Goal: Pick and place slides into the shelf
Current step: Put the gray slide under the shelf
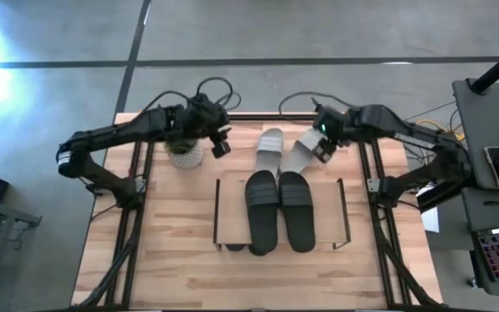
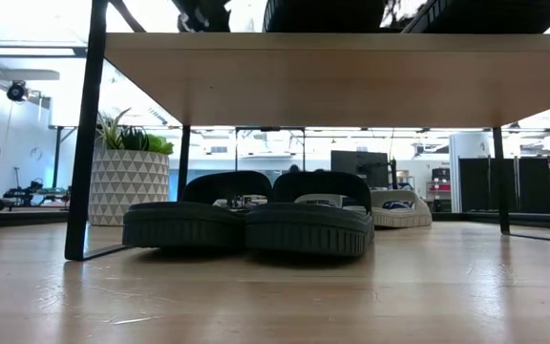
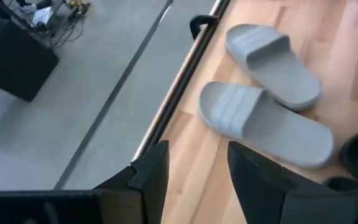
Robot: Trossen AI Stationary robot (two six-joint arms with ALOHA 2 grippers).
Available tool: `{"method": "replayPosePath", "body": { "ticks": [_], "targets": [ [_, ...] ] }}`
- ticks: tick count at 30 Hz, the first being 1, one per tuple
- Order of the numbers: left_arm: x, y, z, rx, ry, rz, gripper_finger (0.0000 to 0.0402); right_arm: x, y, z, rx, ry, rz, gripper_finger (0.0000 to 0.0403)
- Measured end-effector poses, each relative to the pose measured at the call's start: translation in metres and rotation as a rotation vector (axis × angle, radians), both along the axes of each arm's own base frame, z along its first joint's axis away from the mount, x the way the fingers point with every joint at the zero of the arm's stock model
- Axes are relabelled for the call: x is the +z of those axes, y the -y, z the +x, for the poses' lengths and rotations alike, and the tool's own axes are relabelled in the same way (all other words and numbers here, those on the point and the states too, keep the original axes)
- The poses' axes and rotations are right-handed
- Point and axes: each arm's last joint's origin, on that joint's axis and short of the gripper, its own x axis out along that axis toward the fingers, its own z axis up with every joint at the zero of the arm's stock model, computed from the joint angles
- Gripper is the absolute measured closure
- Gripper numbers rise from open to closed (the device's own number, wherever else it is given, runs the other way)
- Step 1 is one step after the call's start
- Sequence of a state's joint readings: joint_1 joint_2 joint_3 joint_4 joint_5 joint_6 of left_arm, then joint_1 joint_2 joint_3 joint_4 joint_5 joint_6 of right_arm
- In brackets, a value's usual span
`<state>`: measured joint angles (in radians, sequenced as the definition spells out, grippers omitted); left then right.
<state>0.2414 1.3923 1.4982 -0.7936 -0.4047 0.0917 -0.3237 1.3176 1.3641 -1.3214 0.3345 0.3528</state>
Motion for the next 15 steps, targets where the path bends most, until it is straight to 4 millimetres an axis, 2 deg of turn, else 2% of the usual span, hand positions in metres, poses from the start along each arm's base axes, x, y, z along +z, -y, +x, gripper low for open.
{"method": "replayPosePath", "body": {
  "ticks": [3,8,15],
  "targets": [
    [0.001,-0.016,-0.002,0.005,-0.007,0.041,0.0252,-0.013,0.020,0.004,0.022,-0.023,-0.006,0.0200],
    [-0.002,-0.038,-0.005,0.033,-0.011,0.107,0.0252,-0.043,0.028,0.017,0.171,-0.075,0.001,0.0200],
    [-0.018,-0.065,-0.010,0.095,-0.054,0.102,0.0252,-0.089,0.049,0.019,0.091,-0.099,0.168,0.0199]
  ]
}}
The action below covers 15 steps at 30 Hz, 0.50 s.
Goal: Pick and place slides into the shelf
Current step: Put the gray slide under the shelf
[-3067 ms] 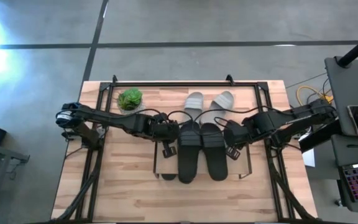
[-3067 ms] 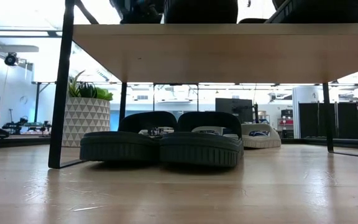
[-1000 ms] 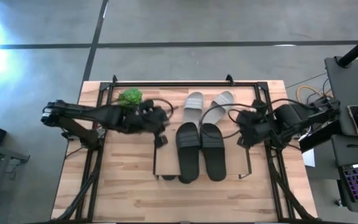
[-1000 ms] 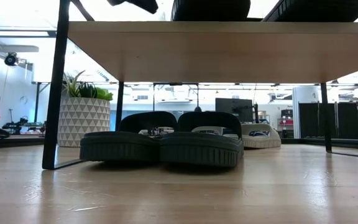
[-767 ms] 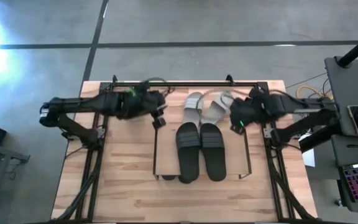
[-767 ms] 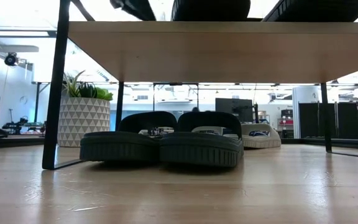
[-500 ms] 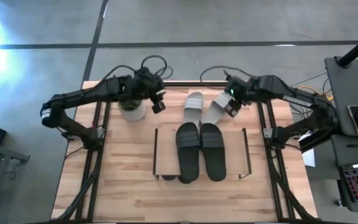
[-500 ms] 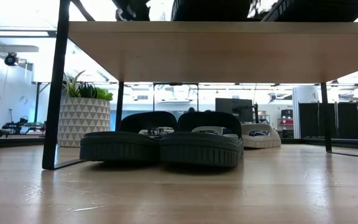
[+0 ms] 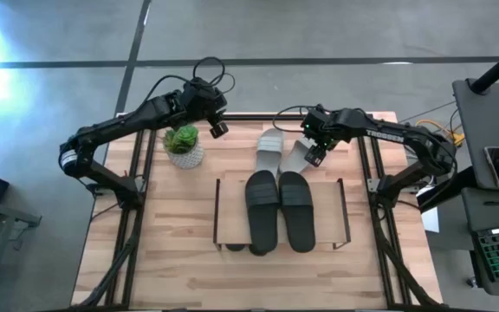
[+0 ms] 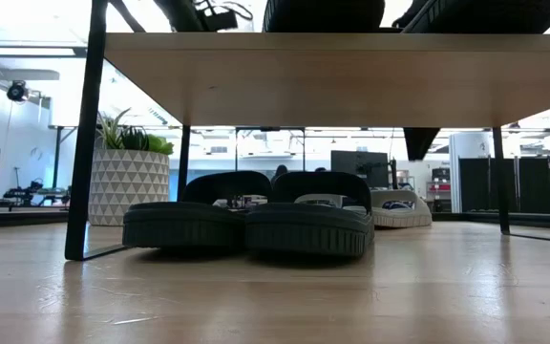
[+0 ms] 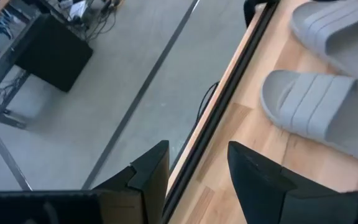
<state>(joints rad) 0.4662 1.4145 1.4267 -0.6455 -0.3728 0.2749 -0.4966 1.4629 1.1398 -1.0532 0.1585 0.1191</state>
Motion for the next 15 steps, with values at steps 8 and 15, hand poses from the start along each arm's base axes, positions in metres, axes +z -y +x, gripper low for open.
{"method": "replayPosePath", "body": {
  "ticks": [8,15],
  "targets": [
    [-0.023,-0.019,0.002,0.032,-0.039,-0.007,0.0252,-0.029,0.011,0.011,0.046,0.037,-0.037,0.0199],
    [-0.033,-0.029,0.004,0.033,-0.080,-0.015,0.0252,-0.047,0.020,0.019,0.050,-0.014,-0.160,0.0199]
  ]
}}
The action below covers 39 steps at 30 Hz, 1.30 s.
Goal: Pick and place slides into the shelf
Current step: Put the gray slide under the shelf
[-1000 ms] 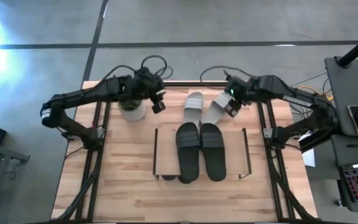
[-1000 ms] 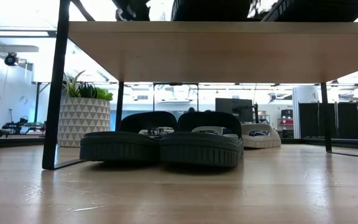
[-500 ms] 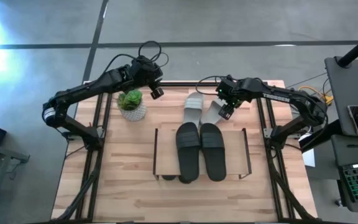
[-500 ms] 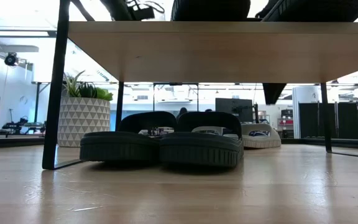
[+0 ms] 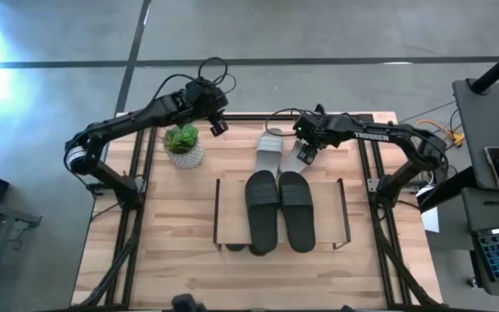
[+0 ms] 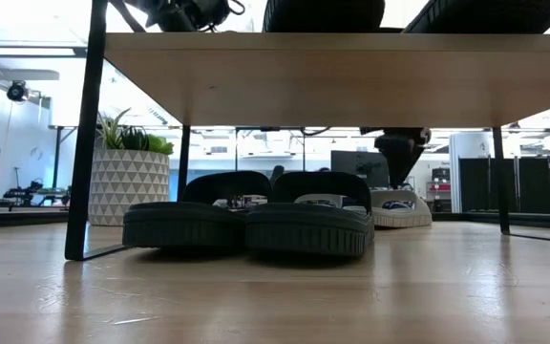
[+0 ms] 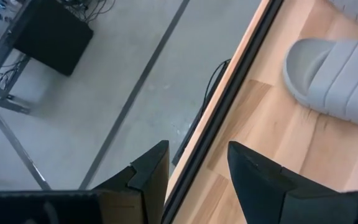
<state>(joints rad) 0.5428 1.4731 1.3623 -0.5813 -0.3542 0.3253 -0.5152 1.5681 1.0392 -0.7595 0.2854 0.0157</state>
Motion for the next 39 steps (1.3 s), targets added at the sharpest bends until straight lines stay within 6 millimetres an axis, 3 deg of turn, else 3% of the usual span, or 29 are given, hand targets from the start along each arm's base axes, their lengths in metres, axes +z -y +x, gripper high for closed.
{"method": "replayPosePath", "body": {
  "ticks": [9,18,21,31,36,39],
  "targets": [
    [-0.007,-0.006,0.001,0.002,0.000,-0.004,0.0252,-0.023,0.004,0.004,0.011,-0.069,-0.003,0.0199],
    [-0.010,-0.008,0.001,-0.020,-0.002,0.002,0.0252,-0.029,0.016,0.007,-0.071,-0.202,-0.250,0.0202],
    [-0.010,-0.009,0.000,-0.023,0.000,-0.003,0.0252,-0.029,0.020,0.008,-0.083,-0.165,-0.253,0.0227],
    [-0.010,-0.009,0.000,-0.025,0.000,-0.005,0.0252,-0.044,0.030,0.003,-0.111,-0.167,-0.235,0.0369],
    [-0.011,-0.009,0.000,-0.027,-0.002,-0.009,0.0252,-0.042,0.033,0.004,-0.120,-0.146,-0.259,0.0391],
    [-0.013,-0.009,0.000,-0.027,-0.006,-0.012,0.0252,-0.028,0.034,0.003,-0.168,-0.129,-0.326,0.0392]
  ]
}}
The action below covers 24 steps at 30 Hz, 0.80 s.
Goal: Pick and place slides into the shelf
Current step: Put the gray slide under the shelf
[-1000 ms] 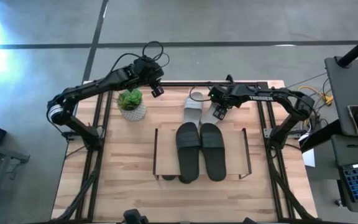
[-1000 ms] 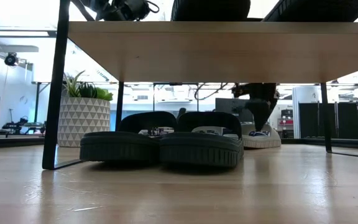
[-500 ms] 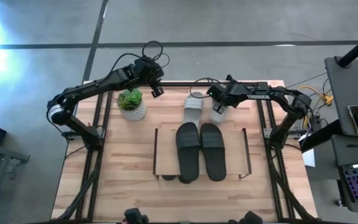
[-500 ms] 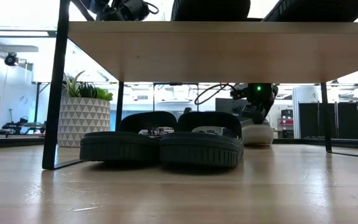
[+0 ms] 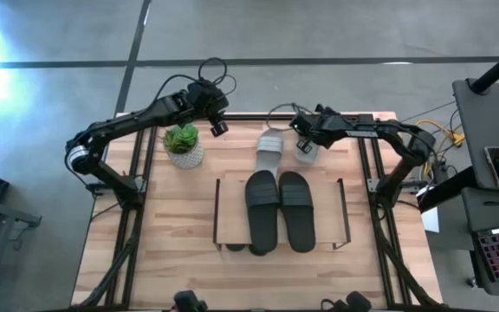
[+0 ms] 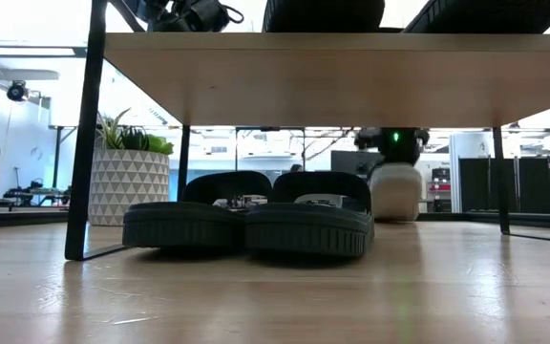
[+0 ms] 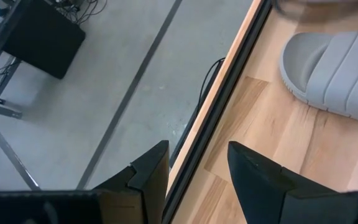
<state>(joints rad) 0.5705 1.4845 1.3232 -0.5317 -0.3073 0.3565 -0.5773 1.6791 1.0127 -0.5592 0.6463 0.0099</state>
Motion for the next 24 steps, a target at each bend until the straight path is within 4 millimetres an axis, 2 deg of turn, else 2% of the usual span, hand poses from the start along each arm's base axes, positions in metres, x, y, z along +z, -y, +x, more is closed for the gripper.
{"method": "replayPosePath", "body": {
  "ticks": [3,6,10,13,17,21,24],
  "targets": [
    [-0.001,0.000,0.000,-0.005,0.000,-0.007,0.0252,0.027,-0.001,-0.003,-0.038,0.065,-0.095,0.0393],
    [-0.001,0.001,0.000,-0.016,0.011,-0.021,0.0252,0.067,-0.004,-0.012,-0.128,0.160,-0.254,0.0393],
    [-0.001,0.003,0.002,-0.037,0.021,-0.033,0.0252,0.131,-0.017,-0.034,-0.200,0.354,-0.395,0.0393],
    [-0.001,0.004,0.003,-0.030,0.044,-0.058,0.0252,0.178,-0.036,-0.059,-0.162,0.475,-0.413,0.0394],
    [-0.002,0.008,0.005,-0.047,0.082,-0.110,0.0252,0.212,-0.070,-0.090,-0.064,0.532,-0.268,0.0394],
    [-0.002,0.013,0.008,-0.074,0.084,-0.118,0.0252,0.228,-0.116,-0.118,0.023,0.561,-0.001,0.0394],
    [-0.003,0.019,0.012,-0.093,0.082,-0.120,0.0252,0.240,-0.150,-0.138,0.047,0.610,0.134,0.0394]
  ]
}}
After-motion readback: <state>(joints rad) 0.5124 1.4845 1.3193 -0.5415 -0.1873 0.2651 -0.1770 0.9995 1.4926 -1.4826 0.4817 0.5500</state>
